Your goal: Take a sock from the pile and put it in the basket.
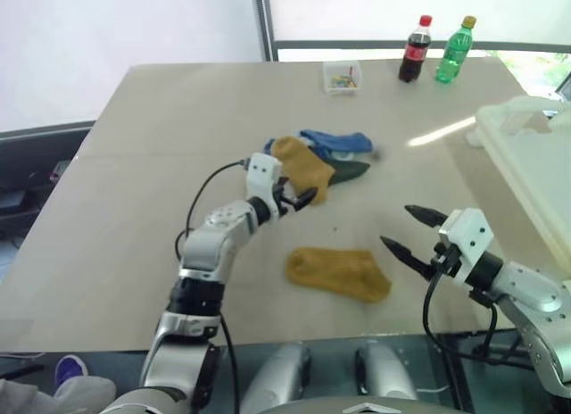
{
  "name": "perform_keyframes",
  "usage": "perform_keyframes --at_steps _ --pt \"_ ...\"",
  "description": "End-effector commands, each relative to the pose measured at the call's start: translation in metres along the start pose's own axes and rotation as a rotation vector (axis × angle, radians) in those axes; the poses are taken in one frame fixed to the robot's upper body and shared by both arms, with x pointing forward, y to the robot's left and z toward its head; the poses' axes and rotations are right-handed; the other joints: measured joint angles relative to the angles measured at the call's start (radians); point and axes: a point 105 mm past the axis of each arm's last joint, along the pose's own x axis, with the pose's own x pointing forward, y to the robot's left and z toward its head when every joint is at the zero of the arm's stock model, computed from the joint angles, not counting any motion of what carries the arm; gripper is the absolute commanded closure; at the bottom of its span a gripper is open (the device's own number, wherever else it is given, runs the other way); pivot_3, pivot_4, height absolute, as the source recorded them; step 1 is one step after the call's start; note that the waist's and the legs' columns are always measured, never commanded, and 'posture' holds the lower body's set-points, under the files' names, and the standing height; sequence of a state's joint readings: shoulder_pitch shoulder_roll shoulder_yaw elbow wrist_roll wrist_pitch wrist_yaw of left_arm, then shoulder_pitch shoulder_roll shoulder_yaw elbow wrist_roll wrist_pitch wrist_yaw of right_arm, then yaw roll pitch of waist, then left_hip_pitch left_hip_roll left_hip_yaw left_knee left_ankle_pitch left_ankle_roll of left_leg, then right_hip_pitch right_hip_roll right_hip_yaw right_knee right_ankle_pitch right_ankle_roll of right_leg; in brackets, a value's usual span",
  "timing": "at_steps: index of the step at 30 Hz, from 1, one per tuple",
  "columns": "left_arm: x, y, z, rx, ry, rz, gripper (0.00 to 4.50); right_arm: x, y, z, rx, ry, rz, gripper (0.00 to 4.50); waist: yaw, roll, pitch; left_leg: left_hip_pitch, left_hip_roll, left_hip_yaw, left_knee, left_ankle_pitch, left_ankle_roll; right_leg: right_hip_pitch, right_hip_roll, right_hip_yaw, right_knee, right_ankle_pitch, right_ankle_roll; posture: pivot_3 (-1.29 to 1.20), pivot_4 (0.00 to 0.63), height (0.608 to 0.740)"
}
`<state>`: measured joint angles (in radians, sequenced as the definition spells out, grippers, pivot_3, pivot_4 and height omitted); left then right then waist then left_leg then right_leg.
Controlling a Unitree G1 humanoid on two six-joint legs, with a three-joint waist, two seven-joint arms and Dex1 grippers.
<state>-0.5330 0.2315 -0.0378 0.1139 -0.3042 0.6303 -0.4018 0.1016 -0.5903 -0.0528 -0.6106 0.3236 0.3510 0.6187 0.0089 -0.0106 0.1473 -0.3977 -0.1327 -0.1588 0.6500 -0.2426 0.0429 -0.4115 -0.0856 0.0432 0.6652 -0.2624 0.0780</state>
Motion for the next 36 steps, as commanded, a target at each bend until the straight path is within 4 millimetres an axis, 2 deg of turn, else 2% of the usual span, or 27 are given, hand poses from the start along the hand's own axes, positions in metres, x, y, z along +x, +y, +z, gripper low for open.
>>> perform_keyframes --at_steps 1,6,9,15,18,20,21,26,27,36 --pt "0.001 -0.005 0.008 0.005 -0.024 -0.001 0.0 -0.001 0.001 0.012 -0.034 -0.034 -0.012 0.8 0.002 0.0 0.0 0.0 0.0 0.0 0.0 0.0 0.0 0.0 0.0 0.0 0.0 0.0 0.0 0.0 0.15 0.74" --pt "-0.011 -0.002 0.0 -0.018 0.032 0.013 0.0 -0.003 0.0 0.01 -0.037 -0.025 -0.019 0.8 0.004 0.0 0.0 0.0 0.0 0.0 0.0 0.0 0.0 0.0 0.0 0.0 0.0 0.0 0.0 0.0 0.15 0.74" --pt "-0.015 -0.012 -0.005 -0.019 0.064 -0.019 0.0 -0.003 0.001 0.009 -0.036 -0.021 -0.011 0.8 0.005 0.0 0.0 0.0 0.0 0.0 0.0 0.0 0.0 0.0 0.0 0.0 0.0 0.0 0.0 0.0 0.15 0.74" --pt "-0.011 -0.017 -0.011 -0.105 0.099 -0.003 0.0 -0.003 0.0 0.007 -0.031 -0.021 -0.01 0.8 0.007 0.0 0.0 0.0 0.0 0.0 0.001 0.0 0.0 0.001 0.0 0.0 0.0 0.0 0.0 0.0 0.15 0.74" --pt "-0.004 -0.017 -0.012 -0.116 0.112 0.02 0.77 -0.003 0.0 0.007 -0.031 -0.021 -0.007 0.74 0.008 0.0 0.0 0.001 0.0 0.0 0.001 0.0 0.0 0.001 0.0 0.0 0.0 0.0 0.0 0.0 0.15 0.74" --pt "-0.002 -0.017 -0.012 -0.123 0.116 0.025 1.75 -0.004 0.0 0.007 -0.033 -0.021 -0.005 0.74 0.008 0.0 0.0 0.001 0.0 0.0 0.001 0.0 0.0 0.001 0.0 0.0 0.0 0.0 0.0 0.0 0.15 0.74" --pt "-0.002 -0.016 -0.013 -0.124 0.118 0.027 2.01 -0.004 0.0 0.008 -0.035 -0.022 -0.005 0.74 0.007 0.0 -0.001 0.001 0.0 0.0 0.001 0.0 0.0 0.001 0.0 0.0 0.0 0.0 0.0 0.0 0.15 0.74" --pt "-0.001 -0.014 -0.015 -0.123 0.122 0.037 4.25 -0.005 -0.001 0.008 -0.039 -0.022 -0.008 0.74 0.008 0.0 -0.001 0.001 0.0 0.0 0.001 0.0 0.0 0.001 0.0 0.0 0.001 0.0 0.0 0.0 0.15 0.74" --pt "0.0 -0.013 -0.015 -0.128 0.12 0.042 4.42 -0.005 -0.001 0.008 -0.041 -0.022 -0.009 0.74 0.008 0.0 -0.001 0.001 0.0 0.0 0.001 0.0 0.0 0.001 0.0 0.0 0.001 0.0 0.0 0.0 0.15 0.74" --pt "-0.001 -0.011 -0.013 -0.139 0.105 0.04 4.42 -0.005 -0.002 0.009 -0.044 -0.031 -0.024 0.74 0.008 0.0 -0.001 0.001 0.0 0.0 0.002 0.0 0.0 0.001 0.0 0.0 0.001 0.0 0.0 0.0 0.15 0.74"
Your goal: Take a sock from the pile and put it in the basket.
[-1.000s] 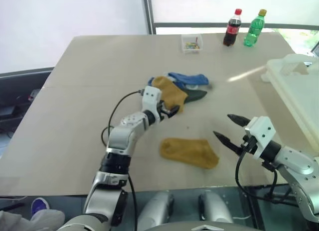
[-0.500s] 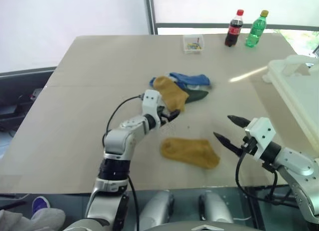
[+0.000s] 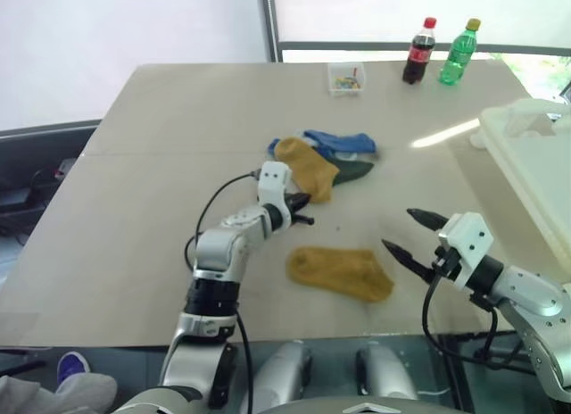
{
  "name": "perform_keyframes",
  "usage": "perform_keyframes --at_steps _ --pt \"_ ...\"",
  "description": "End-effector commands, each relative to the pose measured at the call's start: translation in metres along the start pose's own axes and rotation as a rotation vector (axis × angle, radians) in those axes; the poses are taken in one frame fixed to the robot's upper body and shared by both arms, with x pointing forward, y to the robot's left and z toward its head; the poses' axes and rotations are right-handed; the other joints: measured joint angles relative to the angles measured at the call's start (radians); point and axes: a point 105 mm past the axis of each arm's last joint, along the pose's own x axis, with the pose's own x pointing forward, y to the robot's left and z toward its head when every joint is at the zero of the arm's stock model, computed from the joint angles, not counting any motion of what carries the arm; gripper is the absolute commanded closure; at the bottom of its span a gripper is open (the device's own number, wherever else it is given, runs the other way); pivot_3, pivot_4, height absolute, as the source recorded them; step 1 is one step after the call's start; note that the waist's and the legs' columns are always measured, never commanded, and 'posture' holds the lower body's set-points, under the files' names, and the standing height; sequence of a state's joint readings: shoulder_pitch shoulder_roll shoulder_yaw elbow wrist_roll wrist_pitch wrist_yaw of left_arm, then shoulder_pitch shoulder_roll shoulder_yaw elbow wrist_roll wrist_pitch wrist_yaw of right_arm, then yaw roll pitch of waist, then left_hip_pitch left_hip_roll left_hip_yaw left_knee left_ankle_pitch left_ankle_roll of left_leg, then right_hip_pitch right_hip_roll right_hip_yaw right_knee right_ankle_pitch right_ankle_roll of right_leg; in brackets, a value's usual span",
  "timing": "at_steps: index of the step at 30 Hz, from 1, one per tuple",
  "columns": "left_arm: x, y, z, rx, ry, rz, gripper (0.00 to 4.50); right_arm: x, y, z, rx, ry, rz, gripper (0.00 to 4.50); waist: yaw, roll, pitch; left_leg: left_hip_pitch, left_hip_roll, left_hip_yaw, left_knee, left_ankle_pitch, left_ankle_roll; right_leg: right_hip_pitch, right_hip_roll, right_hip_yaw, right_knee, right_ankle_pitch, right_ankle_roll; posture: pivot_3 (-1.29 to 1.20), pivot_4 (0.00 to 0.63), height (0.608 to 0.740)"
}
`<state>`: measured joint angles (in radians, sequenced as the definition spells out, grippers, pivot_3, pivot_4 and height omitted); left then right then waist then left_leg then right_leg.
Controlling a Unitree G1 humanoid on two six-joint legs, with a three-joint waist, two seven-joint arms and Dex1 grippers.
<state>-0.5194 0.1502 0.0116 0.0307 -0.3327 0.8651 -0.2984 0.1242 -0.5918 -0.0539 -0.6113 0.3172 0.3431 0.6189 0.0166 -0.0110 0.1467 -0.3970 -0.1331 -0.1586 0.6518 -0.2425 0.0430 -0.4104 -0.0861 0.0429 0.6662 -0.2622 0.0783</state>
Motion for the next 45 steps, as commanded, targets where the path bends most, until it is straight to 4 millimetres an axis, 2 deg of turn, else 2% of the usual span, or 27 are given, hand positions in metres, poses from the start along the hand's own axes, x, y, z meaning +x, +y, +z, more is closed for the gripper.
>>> perform_keyframes --at_steps 1,5,11,25,27,31,34,37,41,44,45 --pt "-0.003 0.002 0.002 0.005 -0.006 -0.001 4.42 -0.003 -0.004 0.014 -0.048 -0.045 -0.022 0.74 0.0 0.0 0.0 0.0 0.0 0.0 0.0 0.0 0.0 0.0 0.0 0.0 0.0 0.0 0.0 0.0 0.15 0.74" --pt "-0.015 0.004 0.003 -0.006 -0.018 -0.033 4.42 -0.003 -0.004 0.014 -0.049 -0.044 -0.023 0.74 -0.004 0.0 0.0 0.0 0.0 0.0 0.0 0.0 0.0 0.0 0.0 0.0 0.0 0.0 0.0 0.0 0.15 0.74" --pt "-0.056 0.018 -0.005 -0.007 0.017 -0.076 4.42 -0.003 -0.002 0.012 -0.045 -0.043 -0.012 0.74 -0.011 0.0 0.0 0.0 0.001 0.001 -0.001 0.0 0.0 -0.001 0.001 0.001 0.001 0.0 0.0 0.0 0.15 0.74" --pt "-0.139 0.056 -0.051 -0.085 0.137 0.017 4.42 0.003 0.002 0.009 -0.035 -0.05 0.055 0.74 -0.006 0.001 0.0 0.002 0.001 0.002 -0.002 0.0 0.0 -0.001 0.0 0.002 0.001 0.0 0.0 0.0 0.15 0.74" --pt "-0.151 0.056 -0.058 -0.119 0.159 0.02 4.42 0.005 0.003 0.009 -0.034 -0.05 0.068 0.74 -0.004 0.001 -0.001 0.003 0.001 0.002 -0.002 0.0 0.0 -0.001 0.0 0.002 0.001 0.0 0.0 0.0 0.15 0.74" --pt "-0.164 0.042 -0.063 -0.137 0.166 0.002 4.42 0.007 0.005 0.008 -0.032 -0.051 0.091 0.74 -0.003 0.001 -0.001 0.003 0.001 0.002 -0.003 0.0 0.0 -0.001 0.0 0.002 0.001 0.0 0.0 0.0 0.15 0.74" --pt "-0.166 0.027 -0.06 -0.127 0.116 -0.035 4.42 0.008 0.007 0.007 -0.024 -0.055 0.1 0.74 -0.002 0.001 -0.001 0.003 0.001 0.002 -0.003 0.0 0.0 0.0 0.0 0.002 0.001 0.0 0.0 0.0 0.15 0.74" --pt "-0.168 0.024 -0.048 -0.118 0.008 -0.056 4.42 0.013 0.013 0.006 -0.011 -0.055 0.13 0.74 0.0 0.001 -0.001 0.003 0.001 0.002 -0.003 0.0 0.0 0.0 0.0 0.001 0.0 0.0 0.0 0.0 0.15 0.74" --pt "-0.171 0.032 -0.04 -0.035 -0.027 -0.037 3.51 0.02 0.02 0.008 -0.004 -0.066 0.168 0.74 -0.002 0.001 -0.001 0.003 0.001 0.002 -0.003 0.0 0.0 0.0 0.0 0.001 0.0 0.0 -0.001 0.0 0.15 0.74" --pt "-0.171 0.038 -0.032 0.063 -0.043 -0.051 2.47 0.026 0.026 0.013 0.013 -0.08 0.213 0.74 -0.002 0.001 -0.001 0.003 0.001 0.002 -0.003 0.0 0.0 0.0 0.0 0.001 0.0 0.0 -0.001 0.0 0.15 0.74" --pt "-0.172 0.04 -0.03 0.101 -0.046 -0.069 2.47 0.029 0.03 0.016 0.023 -0.081 0.243 0.74 -0.002 0.001 -0.001 0.003 0.001 0.003 -0.003 0.0 0.0 0.0 0.0 0.002 0.0 0.0 -0.001 0.0 0.15 0.74"
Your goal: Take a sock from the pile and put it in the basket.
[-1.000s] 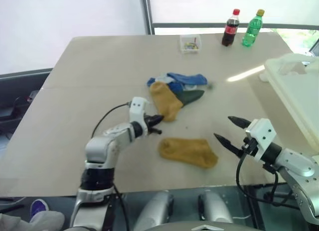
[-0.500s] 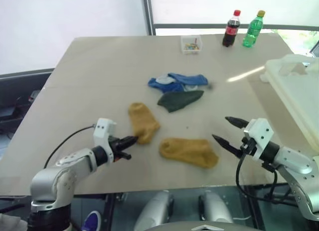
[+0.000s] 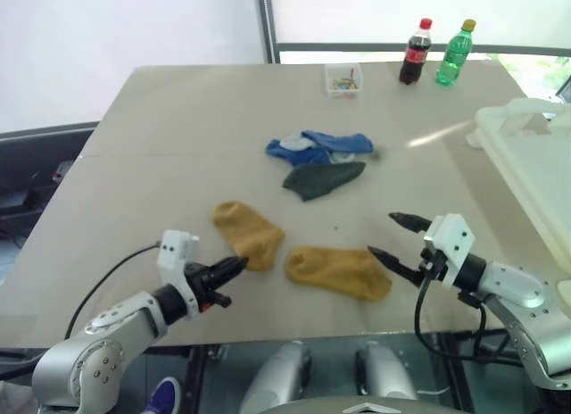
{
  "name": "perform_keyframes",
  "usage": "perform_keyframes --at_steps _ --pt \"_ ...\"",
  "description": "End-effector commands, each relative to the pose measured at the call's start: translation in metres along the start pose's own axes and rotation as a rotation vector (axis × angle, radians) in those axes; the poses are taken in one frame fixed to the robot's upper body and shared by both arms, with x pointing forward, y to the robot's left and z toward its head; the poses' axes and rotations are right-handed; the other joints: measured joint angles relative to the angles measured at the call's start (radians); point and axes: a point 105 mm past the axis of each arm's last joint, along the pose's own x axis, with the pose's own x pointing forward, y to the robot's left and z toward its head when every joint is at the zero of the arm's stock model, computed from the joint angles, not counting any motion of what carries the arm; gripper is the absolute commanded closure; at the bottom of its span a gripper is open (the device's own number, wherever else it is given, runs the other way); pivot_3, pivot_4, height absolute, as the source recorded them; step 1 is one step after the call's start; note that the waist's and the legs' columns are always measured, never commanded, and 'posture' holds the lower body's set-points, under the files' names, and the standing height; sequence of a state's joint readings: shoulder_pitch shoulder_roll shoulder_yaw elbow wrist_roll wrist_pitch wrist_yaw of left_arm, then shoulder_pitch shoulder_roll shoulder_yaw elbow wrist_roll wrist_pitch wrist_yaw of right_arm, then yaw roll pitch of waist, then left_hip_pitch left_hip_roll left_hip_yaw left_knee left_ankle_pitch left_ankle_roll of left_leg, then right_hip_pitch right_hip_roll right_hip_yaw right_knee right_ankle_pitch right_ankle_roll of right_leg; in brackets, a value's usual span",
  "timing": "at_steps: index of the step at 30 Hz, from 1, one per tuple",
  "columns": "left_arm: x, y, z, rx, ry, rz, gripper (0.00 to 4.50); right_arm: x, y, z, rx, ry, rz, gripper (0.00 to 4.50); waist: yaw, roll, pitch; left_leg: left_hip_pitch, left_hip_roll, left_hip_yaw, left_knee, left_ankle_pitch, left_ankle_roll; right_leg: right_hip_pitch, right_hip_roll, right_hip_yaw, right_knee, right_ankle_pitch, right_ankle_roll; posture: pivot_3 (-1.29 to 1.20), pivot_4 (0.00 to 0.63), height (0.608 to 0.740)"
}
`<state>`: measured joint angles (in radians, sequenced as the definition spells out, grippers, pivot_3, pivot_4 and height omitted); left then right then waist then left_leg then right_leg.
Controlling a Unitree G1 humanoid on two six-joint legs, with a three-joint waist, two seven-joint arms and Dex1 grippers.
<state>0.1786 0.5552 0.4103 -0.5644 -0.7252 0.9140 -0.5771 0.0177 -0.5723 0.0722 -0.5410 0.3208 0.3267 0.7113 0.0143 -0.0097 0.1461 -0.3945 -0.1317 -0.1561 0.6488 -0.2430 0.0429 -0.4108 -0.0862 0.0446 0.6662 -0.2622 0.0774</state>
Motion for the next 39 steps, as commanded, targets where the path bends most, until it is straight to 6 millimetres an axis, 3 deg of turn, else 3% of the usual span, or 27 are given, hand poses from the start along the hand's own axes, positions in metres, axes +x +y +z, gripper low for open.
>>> perform_keyframes --at_steps 1,5,9,15,21,31,35,39 --pt "-0.001 0.001 0.013 0.128 -0.035 -0.067 2.47 0.01 0.008 0.014 0.013 -0.033 0.079 0.74 0.0 0.0 0.0 0.0 0.0 0.0 0.0 0.0 0.0 0.0 0.0 0.0 0.0 0.0 0.0 0.0 0.15 0.74" --pt "-0.004 0.008 0.018 0.21 0.004 -0.159 2.47 0.029 0.016 0.019 0.012 0.01 0.191 0.74 -0.001 0.0 0.0 -0.001 0.0 -0.001 -0.001 0.0 0.0 0.0 0.0 0.0 -0.002 0.001 -0.001 0.0 0.15 0.74" --pt "0.002 0.04 0.04 0.32 0.017 -0.126 2.47 0.067 0.013 0.03 -0.024 0.037 0.233 0.74 -0.002 0.0 0.001 -0.001 0.001 -0.001 -0.002 0.0 0.0 -0.001 0.001 -0.001 -0.002 0.001 -0.002 0.0 0.15 0.74" --pt "0.041 0.076 0.058 0.419 0.079 -0.048 2.47 0.103 0.01 0.035 -0.068 0.064 0.256 0.74 0.0 0.0 0.0 -0.003 -0.001 -0.004 -0.002 0.0 0.0 -0.001 0.0 -0.003 -0.005 0.002 -0.003 0.0 0.15 0.74" --pt "0.065 0.085 0.059 0.395 0.134 -0.065 2.47 0.117 0.013 0.025 -0.085 0.102 0.27 0.74 -0.028 -0.001 0.001 -0.006 -0.002 -0.003 -0.002 0.0 0.001 -0.005 0.0 -0.004 -0.004 0.002 -0.003 0.0 0.15 0.74" --pt "0.063 0.079 0.044 0.377 0.238 -0.14 2.47 0.106 0.0 0.028 -0.088 0.062 0.205 0.74 -0.054 -0.001 0.001 -0.005 -0.001 -0.002 -0.001 0.0 0.001 -0.005 0.001 -0.003 -0.002 0.002 -0.003 0.0 0.15 0.74" --pt "0.052 0.068 0.061 0.429 0.176 -0.225 2.47 0.097 -0.007 0.033 -0.082 0.036 0.15 0.74 -0.056 -0.001 0.001 -0.005 -0.001 -0.002 -0.001 0.0 0.001 -0.006 0.001 -0.003 -0.002 0.002 -0.003 0.0 0.15 0.74" --pt "0.04 0.038 0.073 0.539 0.161 -0.426 2.47 0.085 -0.006 0.044 -0.085 -0.025 0.144 0.74 -0.054 -0.001 0.001 -0.006 0.0 -0.002 -0.001 0.0 0.001 -0.006 0.001 -0.003 -0.001 0.002 -0.003 0.0 0.15 0.74"
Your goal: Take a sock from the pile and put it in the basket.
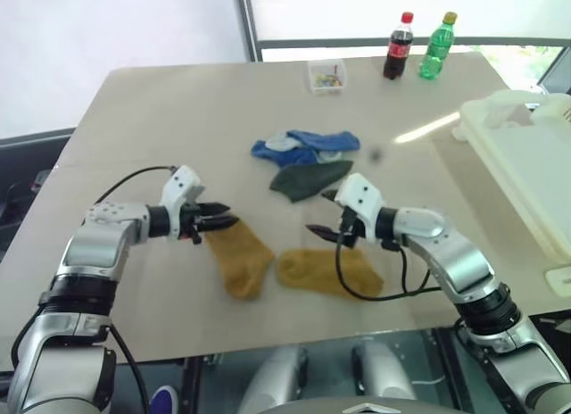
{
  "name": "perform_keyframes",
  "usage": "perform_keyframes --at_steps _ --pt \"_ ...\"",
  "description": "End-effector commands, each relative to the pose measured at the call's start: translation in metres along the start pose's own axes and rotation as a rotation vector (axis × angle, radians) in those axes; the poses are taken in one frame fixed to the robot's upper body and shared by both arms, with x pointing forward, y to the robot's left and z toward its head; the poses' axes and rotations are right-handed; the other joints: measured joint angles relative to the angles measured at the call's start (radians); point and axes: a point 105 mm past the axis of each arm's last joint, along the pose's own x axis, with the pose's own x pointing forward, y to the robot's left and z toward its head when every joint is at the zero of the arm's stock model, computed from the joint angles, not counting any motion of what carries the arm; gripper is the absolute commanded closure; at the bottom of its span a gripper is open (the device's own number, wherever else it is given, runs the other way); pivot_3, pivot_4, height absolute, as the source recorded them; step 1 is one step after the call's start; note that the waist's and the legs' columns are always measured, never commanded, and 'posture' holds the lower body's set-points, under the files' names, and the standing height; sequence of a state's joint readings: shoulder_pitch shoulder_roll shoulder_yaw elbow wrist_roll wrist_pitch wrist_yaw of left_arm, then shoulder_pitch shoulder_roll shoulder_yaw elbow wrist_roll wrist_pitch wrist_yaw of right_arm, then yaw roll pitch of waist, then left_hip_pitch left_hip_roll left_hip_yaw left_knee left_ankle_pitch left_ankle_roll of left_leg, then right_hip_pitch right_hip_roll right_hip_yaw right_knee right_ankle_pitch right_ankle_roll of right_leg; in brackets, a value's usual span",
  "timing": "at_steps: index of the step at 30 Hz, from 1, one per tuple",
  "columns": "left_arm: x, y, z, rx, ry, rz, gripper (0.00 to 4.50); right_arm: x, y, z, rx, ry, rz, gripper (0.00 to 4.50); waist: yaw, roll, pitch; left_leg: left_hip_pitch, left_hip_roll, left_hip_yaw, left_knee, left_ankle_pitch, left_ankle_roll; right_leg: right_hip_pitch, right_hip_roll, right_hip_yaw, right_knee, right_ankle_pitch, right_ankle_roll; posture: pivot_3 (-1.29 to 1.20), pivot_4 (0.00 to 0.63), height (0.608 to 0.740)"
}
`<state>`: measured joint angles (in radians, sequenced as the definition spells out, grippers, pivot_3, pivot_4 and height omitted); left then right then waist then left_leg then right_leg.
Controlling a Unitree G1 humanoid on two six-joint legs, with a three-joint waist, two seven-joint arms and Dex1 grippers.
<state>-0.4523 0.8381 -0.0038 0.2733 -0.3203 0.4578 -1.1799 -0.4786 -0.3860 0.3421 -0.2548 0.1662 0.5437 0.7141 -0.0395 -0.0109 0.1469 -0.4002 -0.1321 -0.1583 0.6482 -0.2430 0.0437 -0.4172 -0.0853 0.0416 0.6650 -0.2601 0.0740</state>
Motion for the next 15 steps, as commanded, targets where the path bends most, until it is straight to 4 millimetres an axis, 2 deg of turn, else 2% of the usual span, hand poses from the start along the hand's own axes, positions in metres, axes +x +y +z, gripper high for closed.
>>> perform_keyframes --at_steps 1,5,10,15 --pt "-0.014 -0.023 0.031 0.176 -0.053 -0.158 2.47 -0.018 0.004 0.025 -0.045 -0.115 -0.008 0.74 0.001 0.0 0.0 0.0 0.0 0.0 0.0 0.0 0.0 0.0 0.0 0.0 0.0 0.0 0.0 0.0 0.15 0.74" --pt "-0.01 -0.042 0.031 0.234 -0.024 -0.261 2.47 -0.034 0.012 0.029 -0.046 -0.157 0.001 0.74 0.005 0.0 0.0 0.0 0.0 0.0 0.0 0.0 0.0 0.001 -0.001 0.0 -0.001 0.0 0.0 0.0 0.15 0.74" --pt "-0.002 -0.056 -0.012 0.349 0.159 -0.349 2.47 -0.051 0.011 0.02 -0.042 -0.137 -0.054 0.74 0.001 0.001 0.0 0.002 0.0 0.001 -0.001 0.0 0.0 0.001 0.0 0.001 -0.001 0.0 0.0 0.0 0.15 0.74" --pt "0.004 -0.055 -0.032 0.382 0.22 -0.335 2.47 -0.06 0.008 0.017 -0.036 -0.121 -0.097 0.74 0.009 0.001 0.0 0.002 0.001 0.001 -0.001 0.0 0.0 0.002 0.0 0.001 0.0 0.0 0.0 0.0 0.15 0.74"
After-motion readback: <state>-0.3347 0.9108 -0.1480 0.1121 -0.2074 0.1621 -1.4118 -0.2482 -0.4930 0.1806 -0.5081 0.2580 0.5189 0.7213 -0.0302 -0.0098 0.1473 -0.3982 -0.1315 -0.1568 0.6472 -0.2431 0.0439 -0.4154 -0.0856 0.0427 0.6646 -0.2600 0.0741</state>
